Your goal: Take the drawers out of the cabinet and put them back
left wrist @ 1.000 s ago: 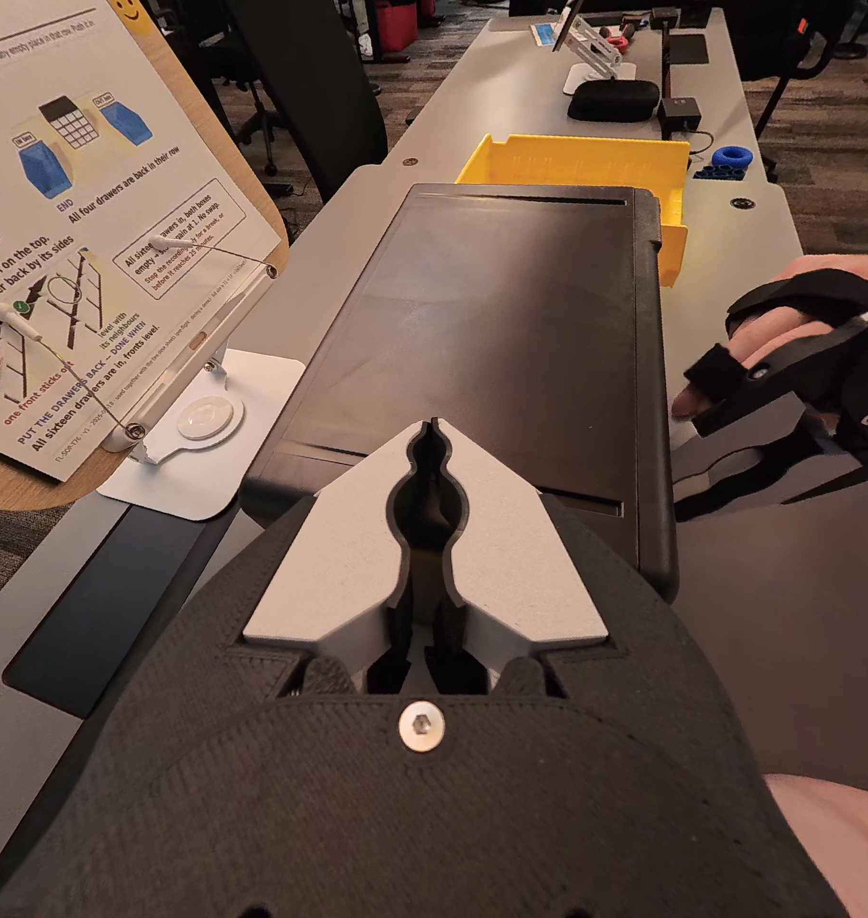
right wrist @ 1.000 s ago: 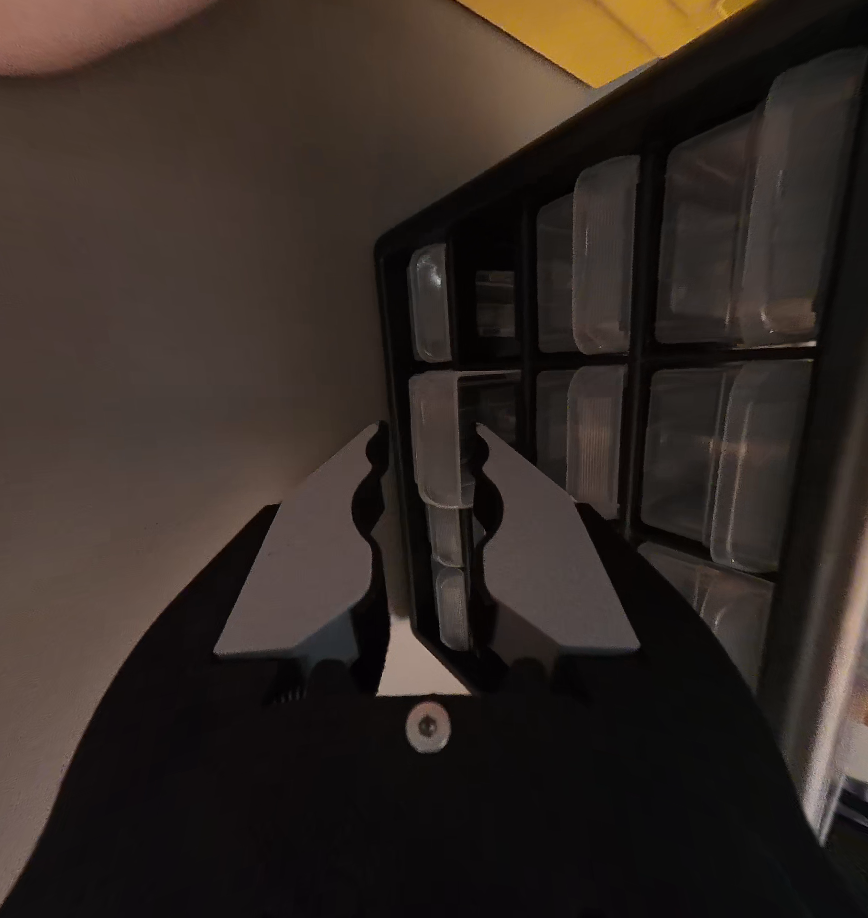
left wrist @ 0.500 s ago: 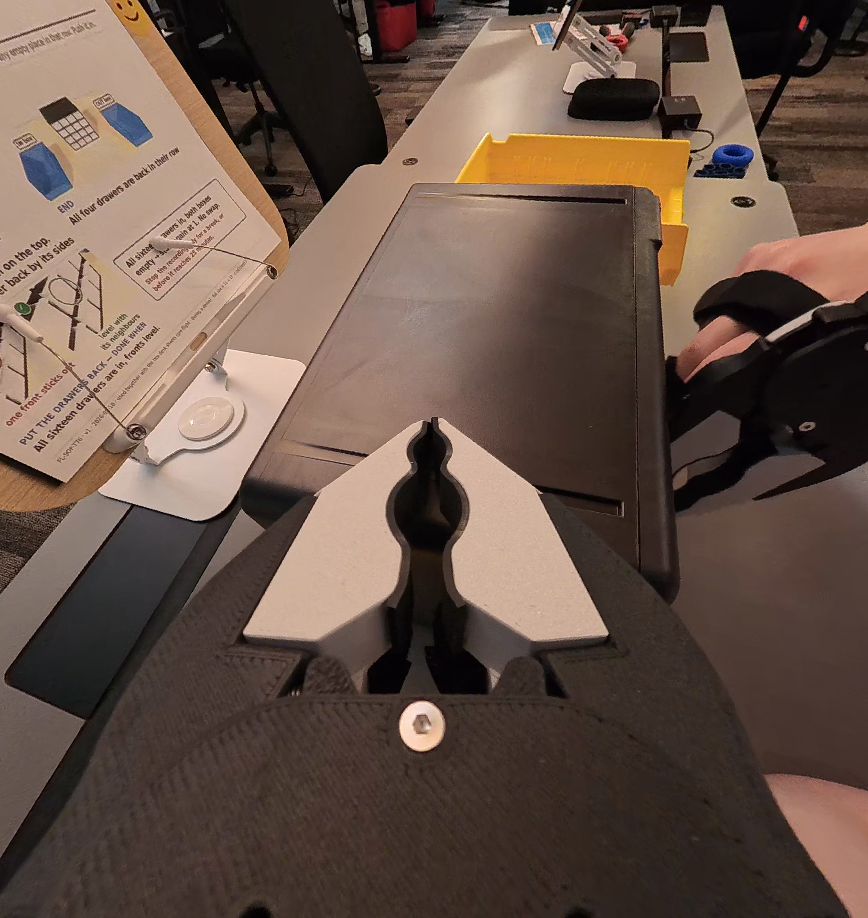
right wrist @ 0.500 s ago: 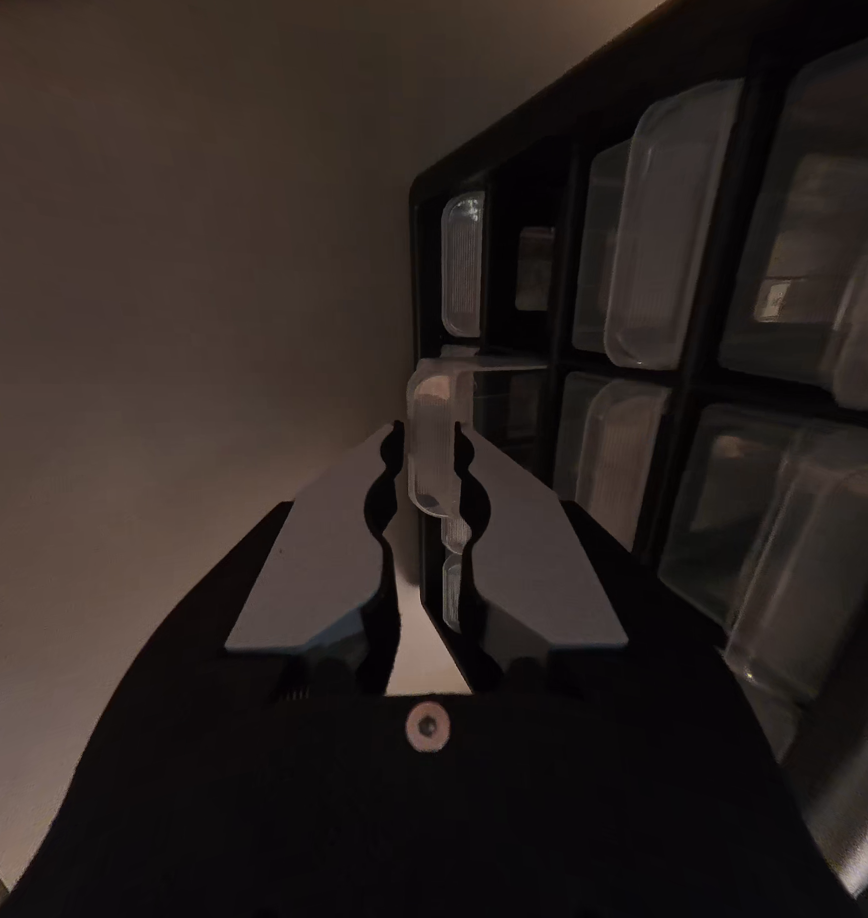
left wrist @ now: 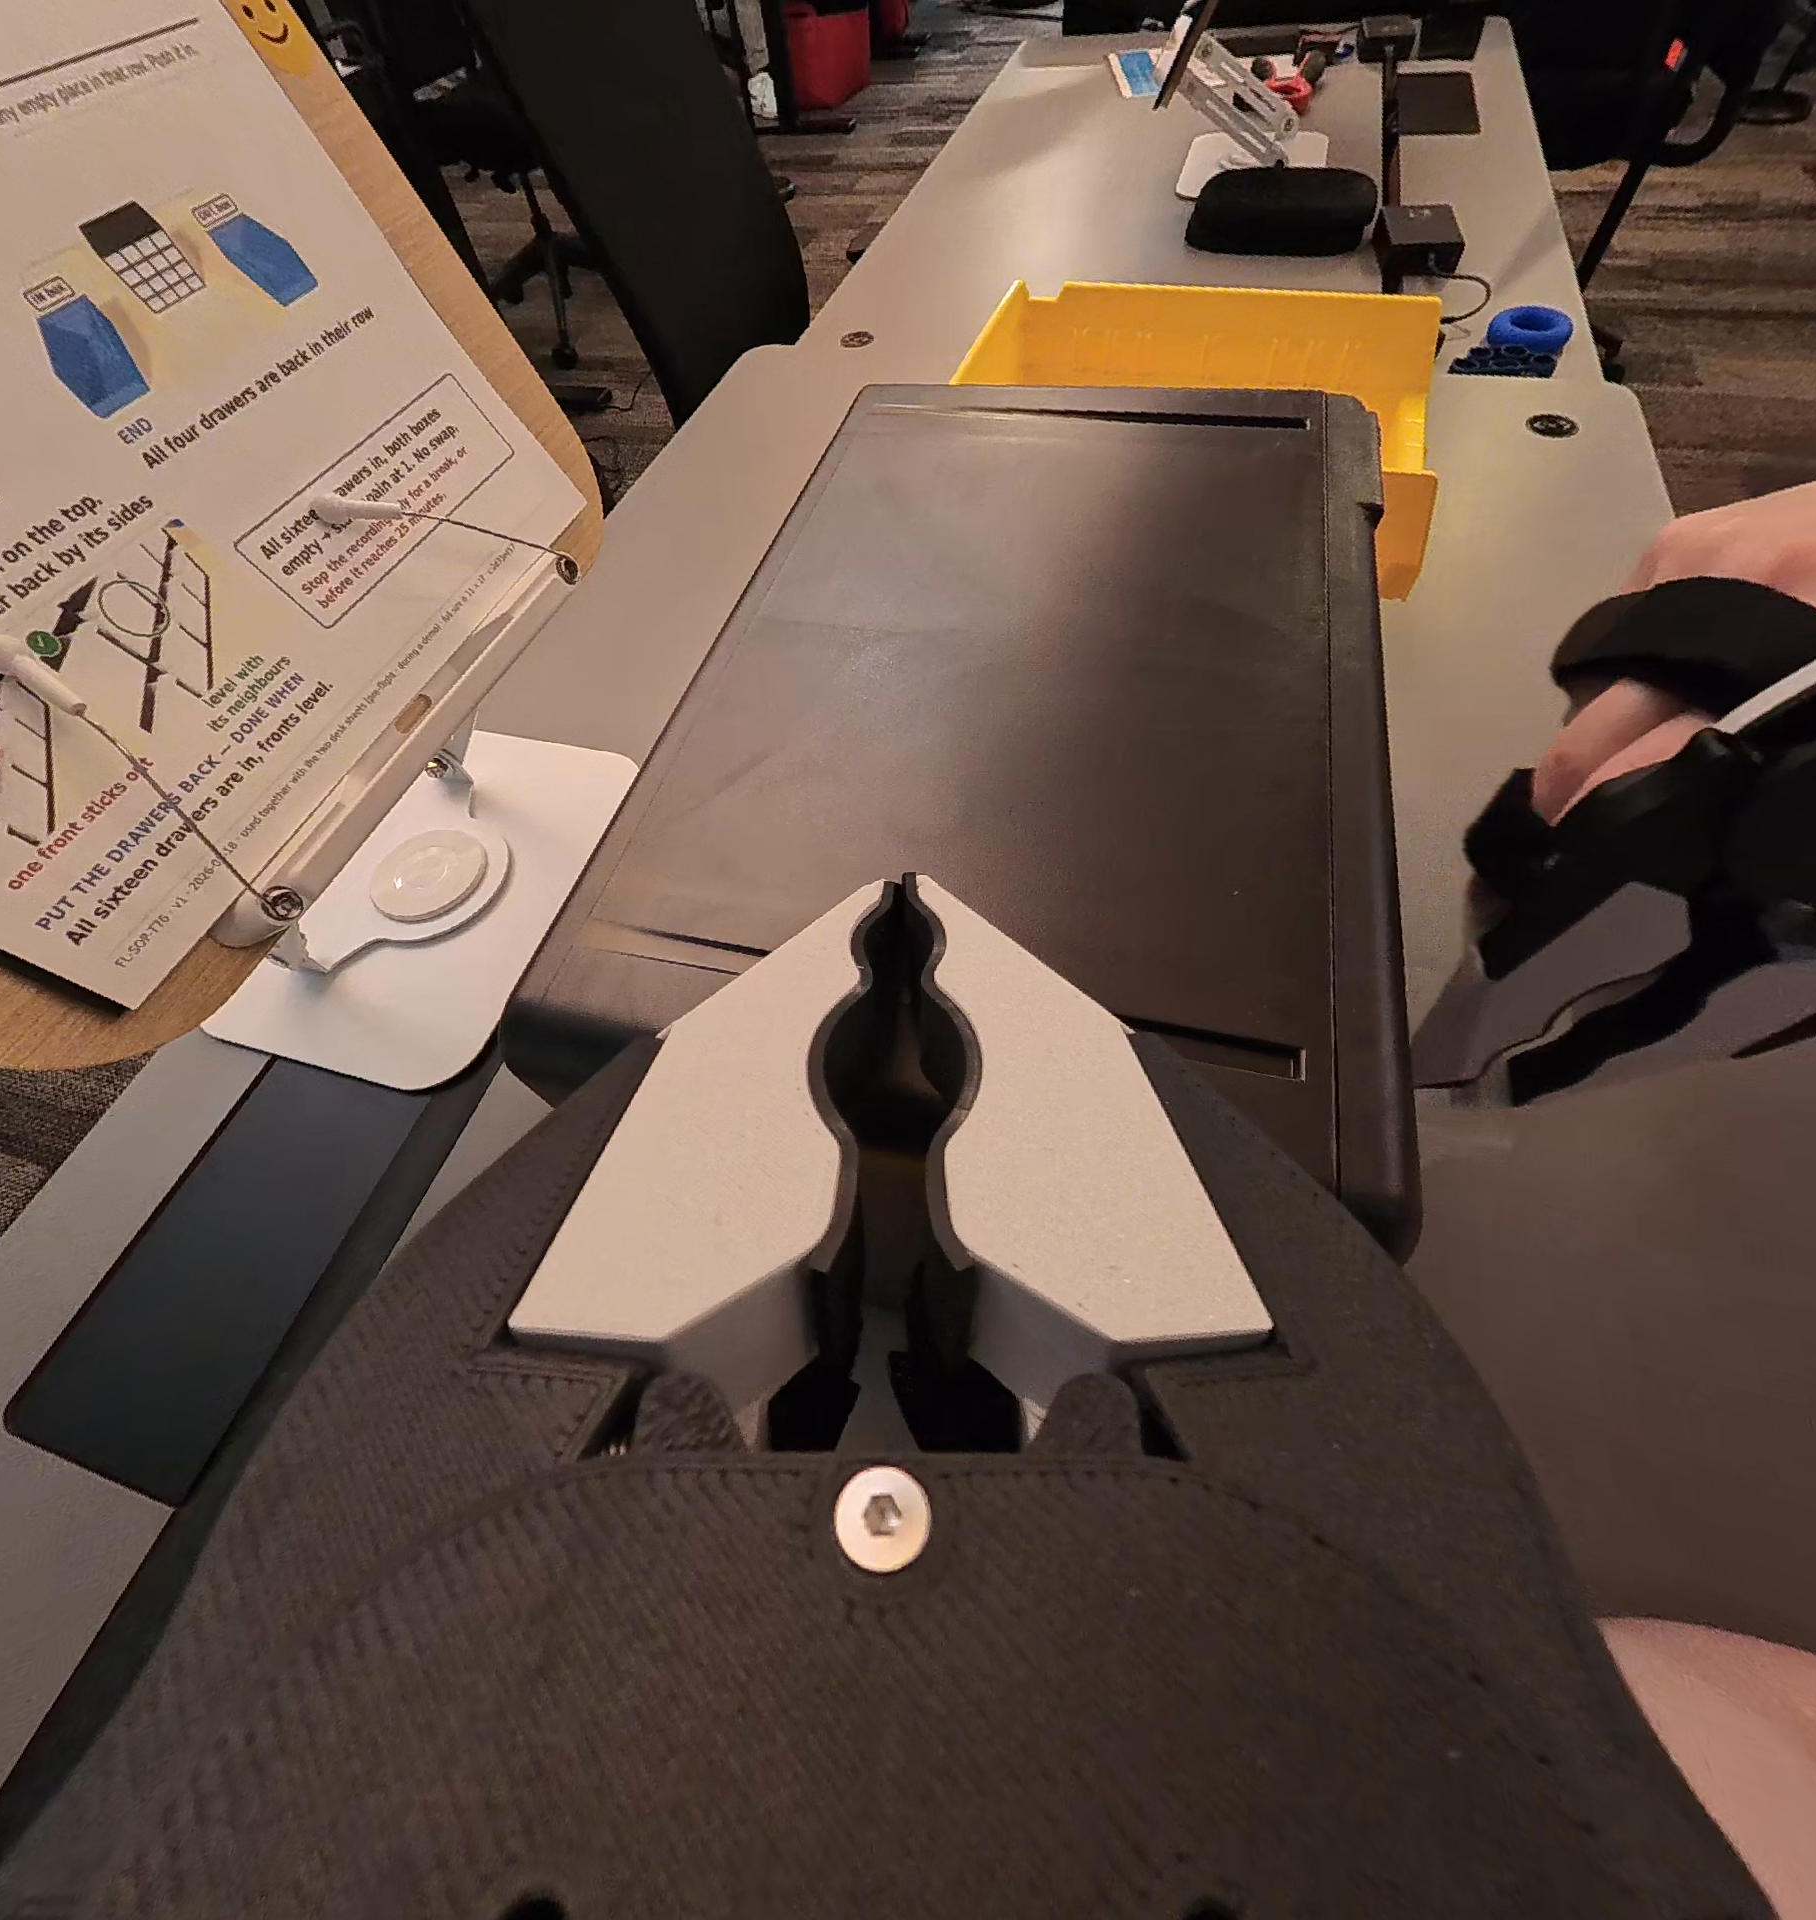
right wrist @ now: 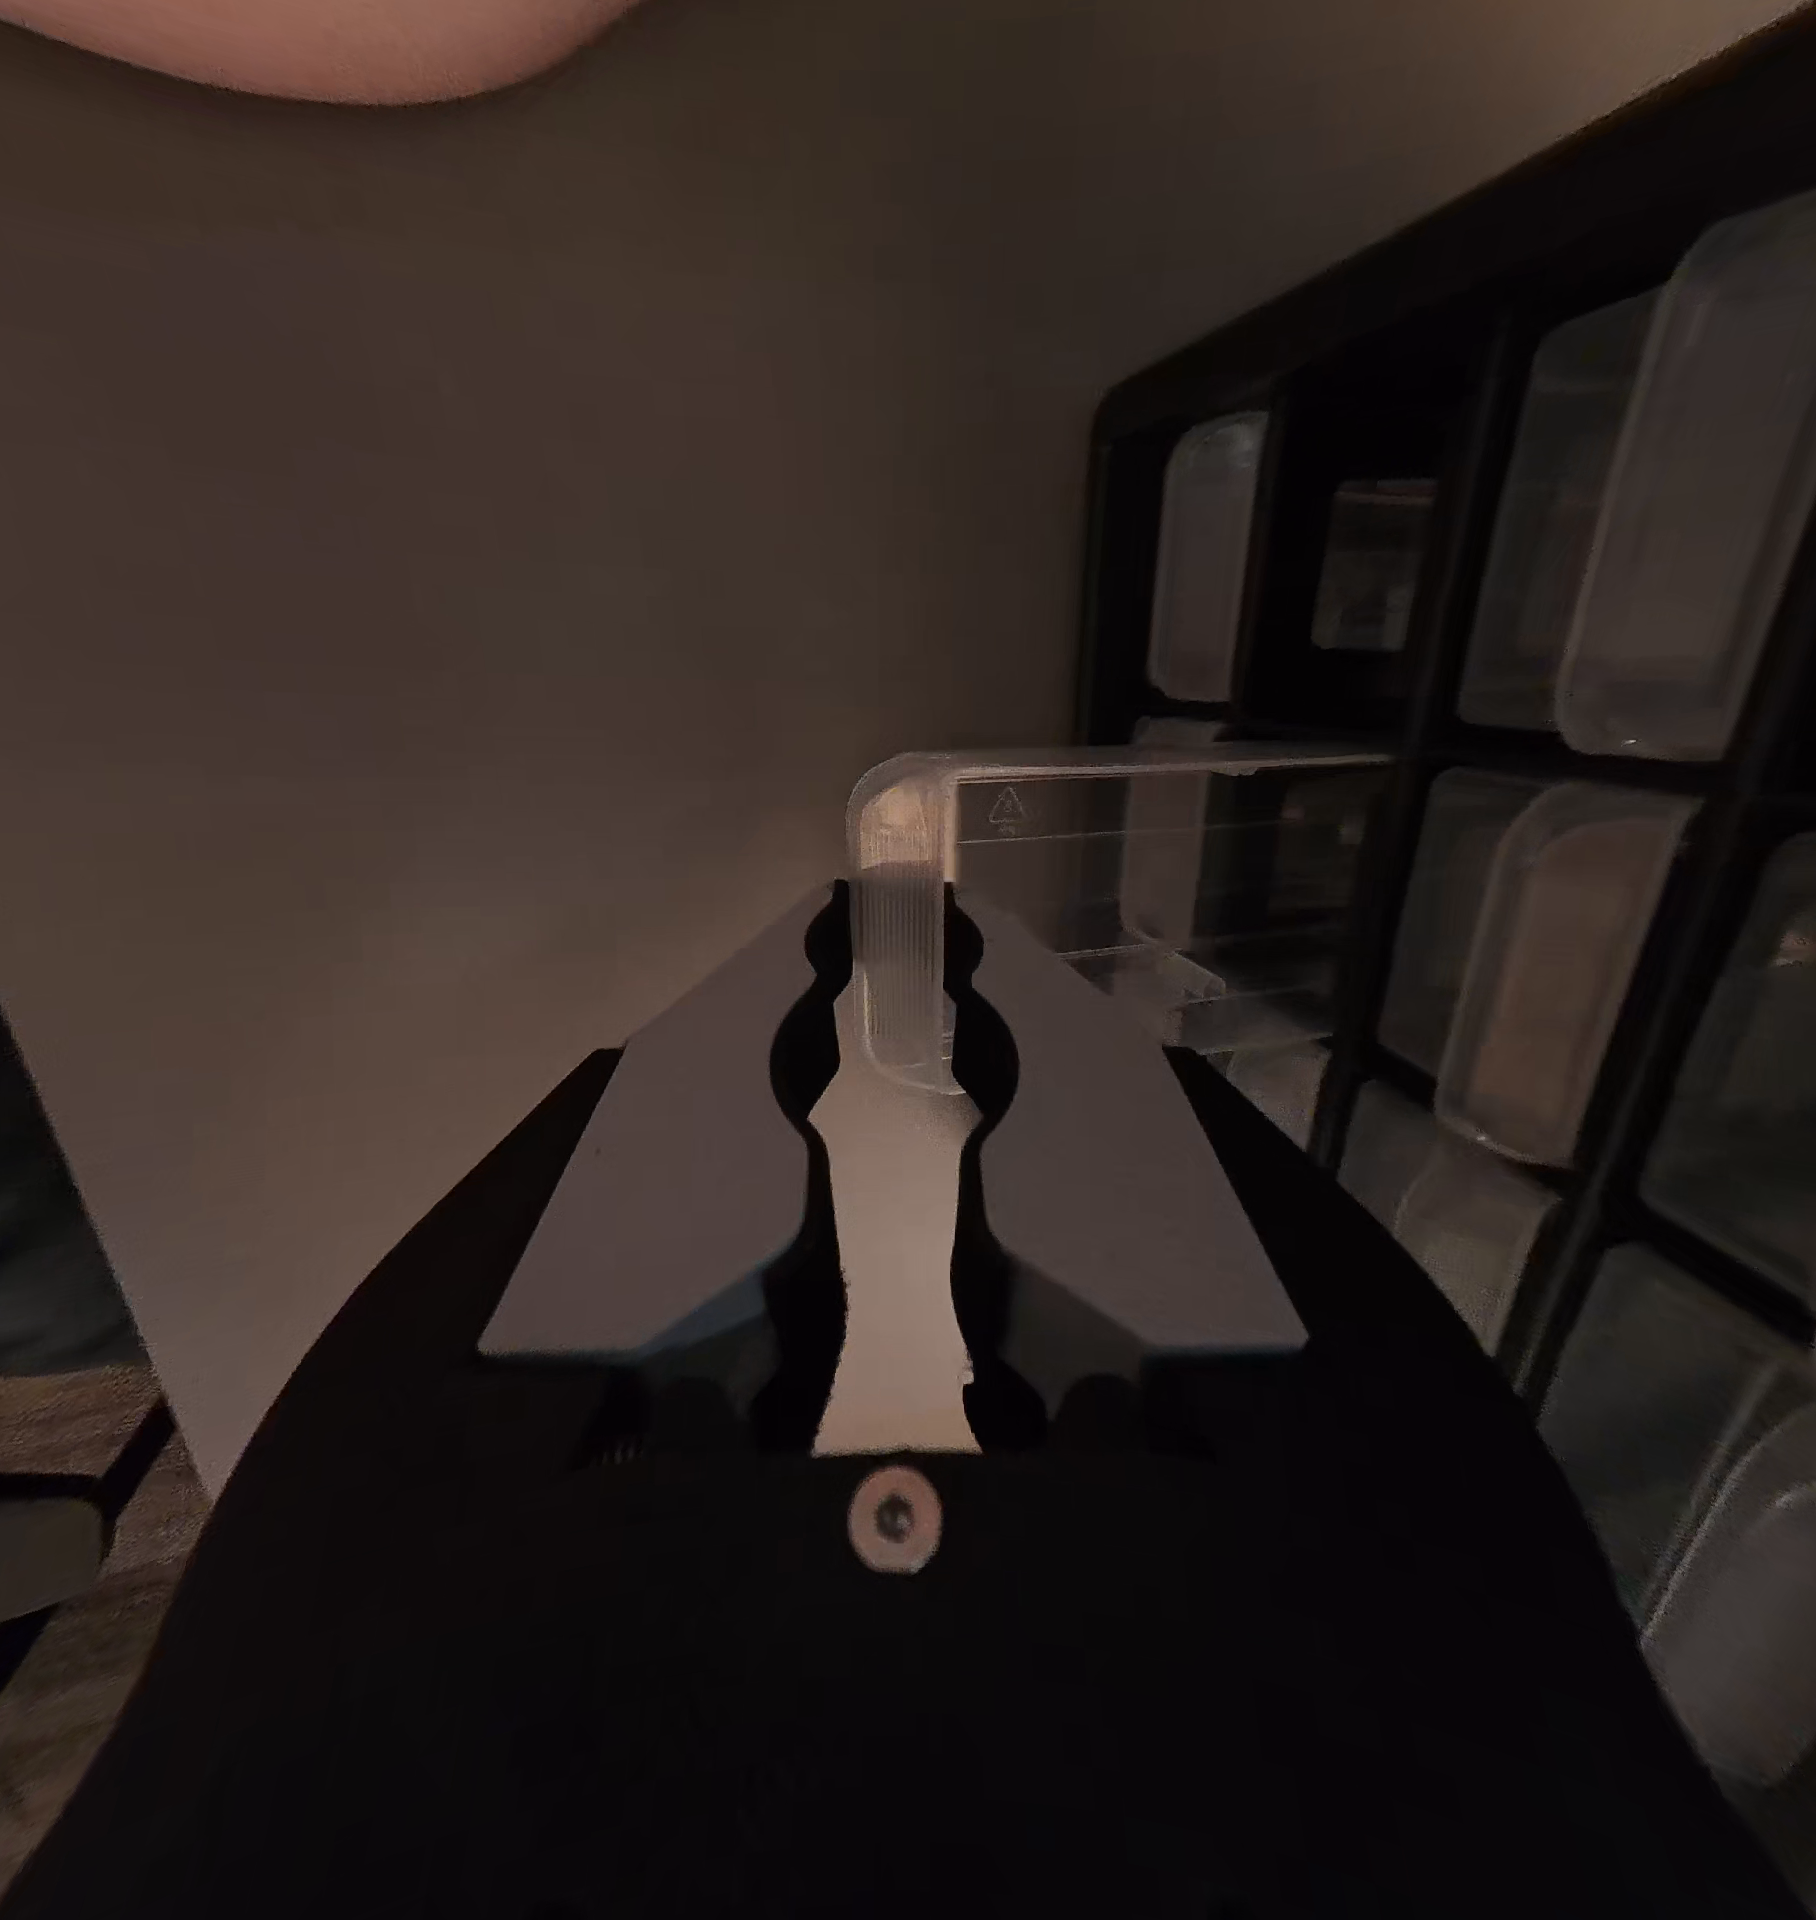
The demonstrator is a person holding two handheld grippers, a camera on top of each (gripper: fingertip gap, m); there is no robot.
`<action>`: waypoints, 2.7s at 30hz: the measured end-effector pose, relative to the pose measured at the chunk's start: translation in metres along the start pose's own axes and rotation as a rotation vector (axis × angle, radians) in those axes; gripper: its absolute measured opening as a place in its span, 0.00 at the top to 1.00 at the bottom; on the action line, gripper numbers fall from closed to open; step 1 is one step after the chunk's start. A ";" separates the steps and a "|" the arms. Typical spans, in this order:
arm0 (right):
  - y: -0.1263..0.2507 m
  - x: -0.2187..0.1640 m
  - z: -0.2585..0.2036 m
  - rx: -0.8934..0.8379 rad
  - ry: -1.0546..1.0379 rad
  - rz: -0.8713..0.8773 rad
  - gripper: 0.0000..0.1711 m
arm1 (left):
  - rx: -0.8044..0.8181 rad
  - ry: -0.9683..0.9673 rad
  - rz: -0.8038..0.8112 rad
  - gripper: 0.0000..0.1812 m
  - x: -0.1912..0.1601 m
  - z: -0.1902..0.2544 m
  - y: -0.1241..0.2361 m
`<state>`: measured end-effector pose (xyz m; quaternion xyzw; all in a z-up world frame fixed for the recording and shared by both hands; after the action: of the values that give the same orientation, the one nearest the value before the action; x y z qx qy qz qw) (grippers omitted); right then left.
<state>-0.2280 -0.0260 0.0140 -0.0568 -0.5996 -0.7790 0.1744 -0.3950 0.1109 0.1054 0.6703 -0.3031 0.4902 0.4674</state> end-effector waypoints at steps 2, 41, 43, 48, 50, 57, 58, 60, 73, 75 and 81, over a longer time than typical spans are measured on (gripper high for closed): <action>0.003 -0.001 -0.008 0.017 -0.012 0.004 0.92 | 0.002 0.000 -0.001 1.00 0.000 0.000 0.000; 0.210 -0.262 0.033 -0.295 -1.050 0.048 0.92 | -0.013 0.025 0.021 1.00 -0.002 -0.001 0.001; 0.190 -0.303 0.058 -0.286 -1.195 0.011 0.92 | -0.016 0.026 0.022 1.00 -0.002 -0.001 0.001; 0.125 -0.372 0.091 -0.242 -1.405 -0.049 0.93 | -0.021 0.026 0.025 1.00 -0.002 -0.002 0.001; 0.105 -0.387 0.097 -0.243 -1.442 -0.087 0.93 | -0.021 0.024 0.024 1.00 -0.002 -0.002 0.001; 0.059 -0.400 0.114 -0.168 -1.502 -0.141 0.93 | -0.023 0.019 0.020 1.00 -0.002 -0.002 0.001; 0.055 -0.401 0.116 -0.165 -1.509 -0.147 0.93 | -0.023 0.018 0.020 1.00 -0.002 -0.002 0.001; 0.047 -0.402 0.120 -0.166 -1.525 -0.164 0.93 | -0.022 0.018 0.019 1.00 -0.002 -0.002 0.001; 0.027 -0.407 0.124 -0.181 -1.530 -0.246 0.85 | -0.016 0.013 0.014 1.00 -0.001 -0.002 0.000; 0.033 -0.404 0.126 -0.183 -1.525 -0.209 0.86 | -0.017 0.014 0.015 1.00 -0.001 -0.002 0.000; 0.076 -0.396 0.128 -0.237 -1.490 -0.169 0.86 | -0.018 0.017 0.016 1.00 -0.002 -0.002 0.000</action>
<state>0.1512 0.1596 0.0004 -0.5400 -0.4735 -0.6047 -0.3442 -0.3967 0.1127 0.1043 0.6593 -0.3092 0.4969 0.4721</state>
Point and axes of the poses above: each gripper's, where its closed fingertips meet, y back along the fingers, x out of its top, z = x × y across the jaws, the point moved 10 cm from there along y, back along the fingers, and after that the axes turned 6 degrees about z, right-handed, at the moved point
